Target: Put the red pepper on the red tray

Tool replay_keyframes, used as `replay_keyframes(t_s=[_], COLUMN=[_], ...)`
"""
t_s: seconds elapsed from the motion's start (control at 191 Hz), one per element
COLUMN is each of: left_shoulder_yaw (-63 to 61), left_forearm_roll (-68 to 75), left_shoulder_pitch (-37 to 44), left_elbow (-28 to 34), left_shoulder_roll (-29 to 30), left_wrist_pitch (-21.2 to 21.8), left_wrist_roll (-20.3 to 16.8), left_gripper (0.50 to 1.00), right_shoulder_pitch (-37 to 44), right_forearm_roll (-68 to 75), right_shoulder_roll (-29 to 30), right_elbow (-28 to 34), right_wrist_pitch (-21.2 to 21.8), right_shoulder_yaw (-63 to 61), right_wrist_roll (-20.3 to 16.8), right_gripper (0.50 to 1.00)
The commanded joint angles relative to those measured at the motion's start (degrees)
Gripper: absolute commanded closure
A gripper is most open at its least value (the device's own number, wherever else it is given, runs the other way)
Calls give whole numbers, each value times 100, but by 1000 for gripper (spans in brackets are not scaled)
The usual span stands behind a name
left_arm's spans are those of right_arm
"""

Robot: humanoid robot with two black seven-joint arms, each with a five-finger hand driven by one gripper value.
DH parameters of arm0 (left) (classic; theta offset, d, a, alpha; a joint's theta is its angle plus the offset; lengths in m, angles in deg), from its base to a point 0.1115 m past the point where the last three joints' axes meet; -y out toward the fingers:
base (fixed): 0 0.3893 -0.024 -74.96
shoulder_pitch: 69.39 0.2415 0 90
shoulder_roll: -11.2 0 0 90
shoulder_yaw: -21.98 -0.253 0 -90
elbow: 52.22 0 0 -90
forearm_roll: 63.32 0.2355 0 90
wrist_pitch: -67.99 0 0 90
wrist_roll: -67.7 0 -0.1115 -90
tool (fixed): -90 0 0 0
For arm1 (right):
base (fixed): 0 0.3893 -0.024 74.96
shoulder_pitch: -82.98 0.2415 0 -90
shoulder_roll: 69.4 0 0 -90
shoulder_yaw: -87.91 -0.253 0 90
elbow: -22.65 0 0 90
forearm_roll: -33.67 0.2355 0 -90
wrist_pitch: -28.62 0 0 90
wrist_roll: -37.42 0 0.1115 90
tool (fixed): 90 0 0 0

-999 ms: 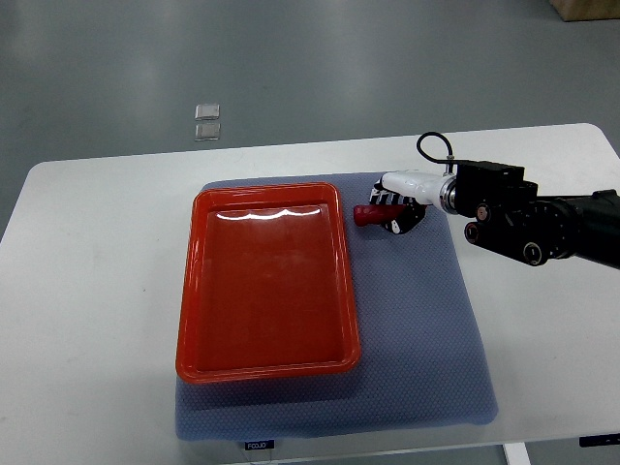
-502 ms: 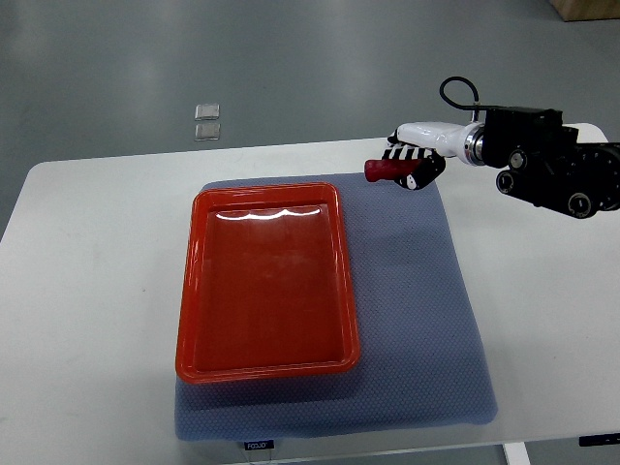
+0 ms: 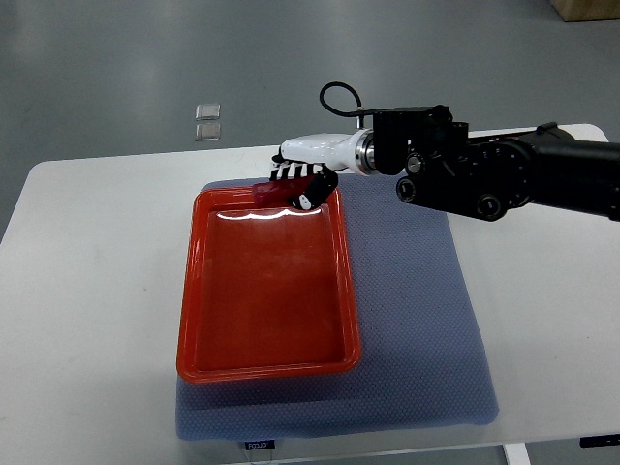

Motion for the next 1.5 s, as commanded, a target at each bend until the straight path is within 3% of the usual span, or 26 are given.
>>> replay_keyframes(t_s=[0.0, 0.194, 0.607, 0.743, 0.811, 0.962, 1.093, 1.297, 1.423, 1.496], left_shoulder_yaw=[0, 0, 0, 0, 0, 0, 0, 9, 9, 9], left_forearm_roll=[-3, -3, -3, -3, -3, -3, -3, -3, -3, -3], left_shoulder_pitch=[0, 0, 9, 9, 9, 9, 9, 9, 9, 9], left_elbow=[-13, -22, -22, -22, -22, -22, -13, -13, -13, -13], left_shoulder_roll=[0, 0, 0, 0, 0, 0, 0, 0, 0, 0], left_wrist_pitch=[1, 1, 1, 1, 1, 1, 1, 1, 1, 1], left_wrist_roll=[0, 0, 0, 0, 9, 9, 0, 0, 0, 0], left_gripper=[500, 500, 500, 500, 500, 500, 500, 500, 500, 500], right_shoulder_pitch=[-97, -528, -976, -1099, -1152, -1143, -1082, -1073, -1169, -1547], right_forearm_roll=[-2, -20, -2, -11, -11, -2, 7, 314, 446, 604], right_shoulder_roll=[518, 518, 518, 518, 518, 518, 518, 518, 518, 421], right_elbow=[-291, -695, -695, -704, -704, -686, -669, -660, -642, -642], right_wrist_pitch=[-3, -47, -82, -82, -82, -73, -47, -29, -38, -38], right_shoulder_yaw=[37, 81, 152, 152, 108, 64, -191, -692, -1589, -2344], right_wrist_roll=[9, 9, 27, 53, 71, 79, 79, 79, 123, 352], right_gripper=[1000, 1000, 991, 906, 779, 634, 605, 603, 603, 603])
